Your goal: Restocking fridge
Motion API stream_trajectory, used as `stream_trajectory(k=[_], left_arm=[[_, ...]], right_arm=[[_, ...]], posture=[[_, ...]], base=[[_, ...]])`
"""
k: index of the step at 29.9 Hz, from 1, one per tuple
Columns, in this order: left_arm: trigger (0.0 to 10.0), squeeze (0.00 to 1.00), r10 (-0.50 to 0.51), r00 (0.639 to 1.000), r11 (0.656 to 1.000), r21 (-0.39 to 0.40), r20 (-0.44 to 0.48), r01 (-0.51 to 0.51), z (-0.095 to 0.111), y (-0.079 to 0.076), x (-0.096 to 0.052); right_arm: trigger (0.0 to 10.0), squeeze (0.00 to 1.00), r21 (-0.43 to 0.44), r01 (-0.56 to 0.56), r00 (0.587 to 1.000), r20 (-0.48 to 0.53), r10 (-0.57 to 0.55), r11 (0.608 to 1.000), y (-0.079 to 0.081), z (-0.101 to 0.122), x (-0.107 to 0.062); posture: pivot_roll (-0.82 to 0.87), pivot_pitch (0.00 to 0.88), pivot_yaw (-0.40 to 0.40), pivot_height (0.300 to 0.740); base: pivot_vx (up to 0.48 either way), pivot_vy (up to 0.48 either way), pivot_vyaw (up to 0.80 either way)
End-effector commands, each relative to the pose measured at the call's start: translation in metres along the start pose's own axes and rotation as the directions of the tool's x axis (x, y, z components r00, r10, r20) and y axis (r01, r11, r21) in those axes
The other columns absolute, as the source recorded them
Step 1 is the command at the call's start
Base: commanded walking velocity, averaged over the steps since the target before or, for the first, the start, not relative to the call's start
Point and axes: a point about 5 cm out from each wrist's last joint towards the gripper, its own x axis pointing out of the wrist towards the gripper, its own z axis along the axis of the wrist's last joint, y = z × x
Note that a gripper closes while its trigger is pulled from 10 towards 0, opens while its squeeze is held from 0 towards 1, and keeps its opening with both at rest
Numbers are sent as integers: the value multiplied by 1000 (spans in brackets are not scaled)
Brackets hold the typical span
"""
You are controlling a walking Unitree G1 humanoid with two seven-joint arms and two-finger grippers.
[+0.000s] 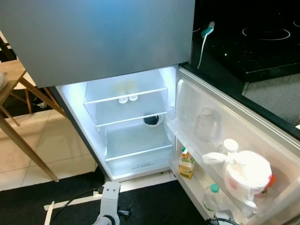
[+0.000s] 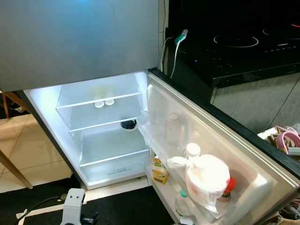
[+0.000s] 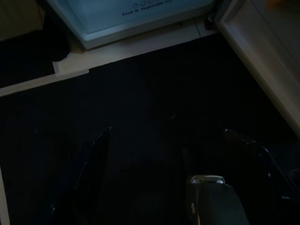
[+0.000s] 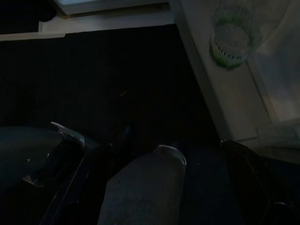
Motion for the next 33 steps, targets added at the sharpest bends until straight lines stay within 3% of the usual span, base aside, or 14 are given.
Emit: stream_trajectory(k=[1,11,33], left_arm=[[10000,0,3,1000,1000,-11,-17,-3,-5,0,-1],[10000,0,-1,1000,1000,-8,-17,1,-1,-1,0],[10000,0,23,999,999,-26,-27,-24,1,1,2]], right_arm=[[10000,0,6,0,1000,-11,0,1000,1,-4,-1],[10000,0,4,10,1000,-9,-10,1000,-9,-6,-5],[10000,0,-5,19,999,50,-19,1000,-18,10,-3]], posture=[[-93,82,75,726],[-106,76,79,726],[-112,77,79,726]], base=[[-416,0,0],[-394,0,0],[0,0,0]])
